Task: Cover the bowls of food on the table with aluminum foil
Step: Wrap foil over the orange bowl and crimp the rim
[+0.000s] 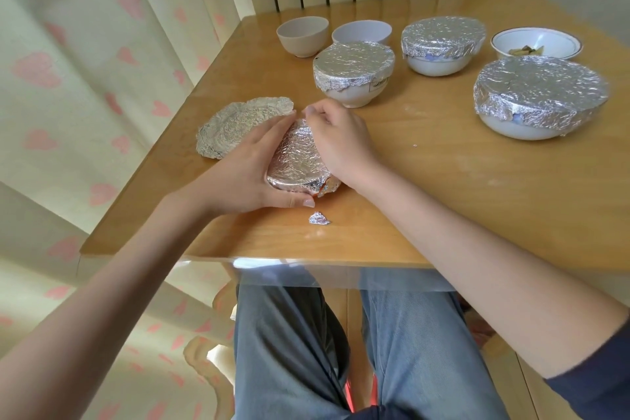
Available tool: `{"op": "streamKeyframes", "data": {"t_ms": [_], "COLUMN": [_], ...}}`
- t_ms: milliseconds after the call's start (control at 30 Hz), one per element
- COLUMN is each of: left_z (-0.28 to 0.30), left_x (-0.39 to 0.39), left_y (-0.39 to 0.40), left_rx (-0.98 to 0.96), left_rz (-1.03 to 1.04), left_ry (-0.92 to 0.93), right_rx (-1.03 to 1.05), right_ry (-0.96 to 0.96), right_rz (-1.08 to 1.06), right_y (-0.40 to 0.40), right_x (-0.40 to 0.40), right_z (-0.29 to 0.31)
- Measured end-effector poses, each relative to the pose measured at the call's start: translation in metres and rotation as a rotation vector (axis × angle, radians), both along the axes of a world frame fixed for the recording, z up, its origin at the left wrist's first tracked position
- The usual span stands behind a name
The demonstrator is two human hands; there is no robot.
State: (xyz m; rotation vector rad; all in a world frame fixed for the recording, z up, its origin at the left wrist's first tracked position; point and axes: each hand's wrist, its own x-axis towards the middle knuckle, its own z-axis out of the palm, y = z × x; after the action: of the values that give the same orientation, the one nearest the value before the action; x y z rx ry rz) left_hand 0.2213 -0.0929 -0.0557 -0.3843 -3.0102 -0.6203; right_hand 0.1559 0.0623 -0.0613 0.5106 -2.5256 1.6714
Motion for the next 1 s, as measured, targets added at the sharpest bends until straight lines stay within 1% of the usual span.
{"op": "streamKeyframes", "data": {"t_ms": [100,200,233,300,333,367,400,500,567,633,667,700,800,833,900,1000], "left_z": [0.002,0.011,0.016,0.029,0.036,0.044,0.053,0.073,0.081,0.084,0.084,0.085,0.081,0.079,0.076,0.072], "left_x": [0.001,0.005,0.006,0.009,0.01,0.009,0.007,-0.01,-0.022,-0.033,-0.037,-0.04,-0.047,-0.048,-0.051,-0.048], "left_y": [0.001,0.001,-0.001,-0.003,-0.003,-0.002,0.002,0.019,0.031,0.039,0.041,0.043,0.045,0.045,0.044,0.037], "left_rx": [0.002,-0.028,-0.052,-0.078,-0.085,-0.097,-0.123,-0.284,-0.363,-0.423,-0.453,-0.466,-0.415,-0.403,-0.383,-0.321], "left_rz": [0.009,-0.039,-0.072,-0.113,-0.122,-0.131,-0.146,-0.242,-0.32,-0.362,-0.376,-0.393,-0.466,-0.486,-0.503,-0.494], "left_ry": [-0.014,-0.075,-0.08,-0.082,-0.102,-0.141,-0.193,-0.332,-0.394,-0.446,-0.463,-0.479,-0.507,-0.495,-0.461,-0.404], "right_rx": [-0.048,-0.224,-0.253,-0.262,-0.218,-0.131,-0.024,0.228,0.297,0.273,0.198,0.074,-0.391,-0.483,-0.629,-0.802], "right_ry": [-0.039,-0.184,-0.176,-0.042,0.03,0.08,0.1,0.055,0.101,0.113,0.041,-0.099,-0.678,-0.807,-0.966,-1.099], "right_rz": [0.005,0.069,0.055,-0.04,-0.1,-0.136,-0.129,0.002,0.01,-0.041,-0.061,-0.063,0.055,0.088,0.117,0.106], "right_y": [0.0,0.009,0.017,0.038,0.05,0.063,0.074,0.088,0.083,0.076,0.074,0.073,0.073,0.075,0.079,0.081], "right_x": [0.003,0.005,0.005,0.008,0.013,0.019,0.027,0.056,0.073,0.084,0.087,0.089,0.094,0.094,0.094,0.096], "right_z": [0.003,0.009,0.011,0.013,0.013,0.011,0.008,-0.008,-0.013,-0.014,-0.011,-0.008,0.003,0.006,0.012,0.017]}}
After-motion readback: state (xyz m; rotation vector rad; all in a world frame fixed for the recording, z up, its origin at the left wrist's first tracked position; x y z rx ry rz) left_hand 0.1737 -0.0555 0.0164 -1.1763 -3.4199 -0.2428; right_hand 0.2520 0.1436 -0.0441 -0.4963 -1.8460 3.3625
